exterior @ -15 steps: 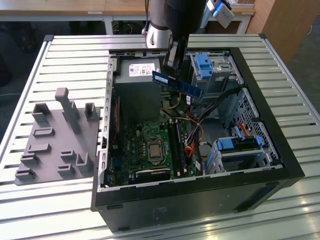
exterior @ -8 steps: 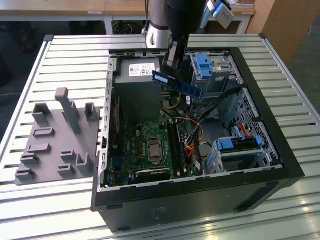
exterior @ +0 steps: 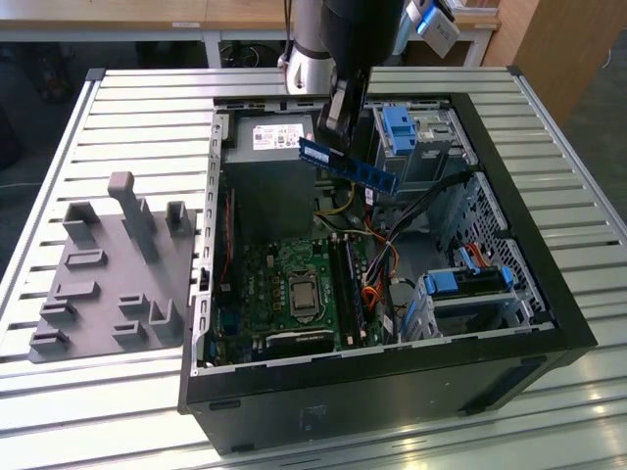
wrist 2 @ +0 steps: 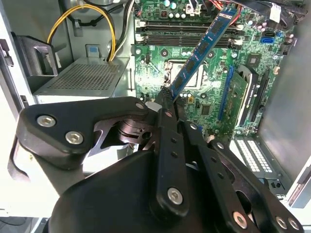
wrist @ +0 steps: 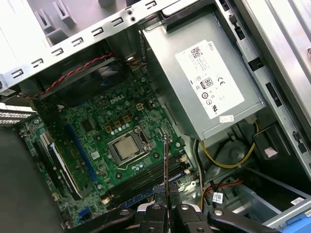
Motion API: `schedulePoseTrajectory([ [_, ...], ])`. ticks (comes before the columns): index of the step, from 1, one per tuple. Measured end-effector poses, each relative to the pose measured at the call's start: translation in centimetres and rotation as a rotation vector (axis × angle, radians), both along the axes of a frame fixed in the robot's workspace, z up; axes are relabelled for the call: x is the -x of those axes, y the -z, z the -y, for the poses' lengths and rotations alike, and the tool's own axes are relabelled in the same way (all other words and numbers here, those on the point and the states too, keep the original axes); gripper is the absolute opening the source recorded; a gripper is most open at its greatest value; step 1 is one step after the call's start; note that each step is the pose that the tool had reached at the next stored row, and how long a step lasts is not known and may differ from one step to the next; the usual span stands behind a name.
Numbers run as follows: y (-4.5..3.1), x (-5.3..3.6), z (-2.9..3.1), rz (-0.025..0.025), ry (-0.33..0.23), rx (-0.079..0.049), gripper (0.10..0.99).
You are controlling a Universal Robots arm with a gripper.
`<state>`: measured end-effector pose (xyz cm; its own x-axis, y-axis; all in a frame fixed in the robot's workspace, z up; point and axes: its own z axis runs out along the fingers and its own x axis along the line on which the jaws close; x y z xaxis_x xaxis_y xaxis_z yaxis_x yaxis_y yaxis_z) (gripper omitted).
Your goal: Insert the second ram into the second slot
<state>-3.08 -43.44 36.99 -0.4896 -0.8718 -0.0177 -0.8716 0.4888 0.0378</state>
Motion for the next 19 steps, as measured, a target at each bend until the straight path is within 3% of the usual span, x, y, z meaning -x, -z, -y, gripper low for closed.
schedulePoseTrajectory([
  [19, 0.0, 0.0, 0.0, 0.0001, 0.055, 0.0, 0.137],
])
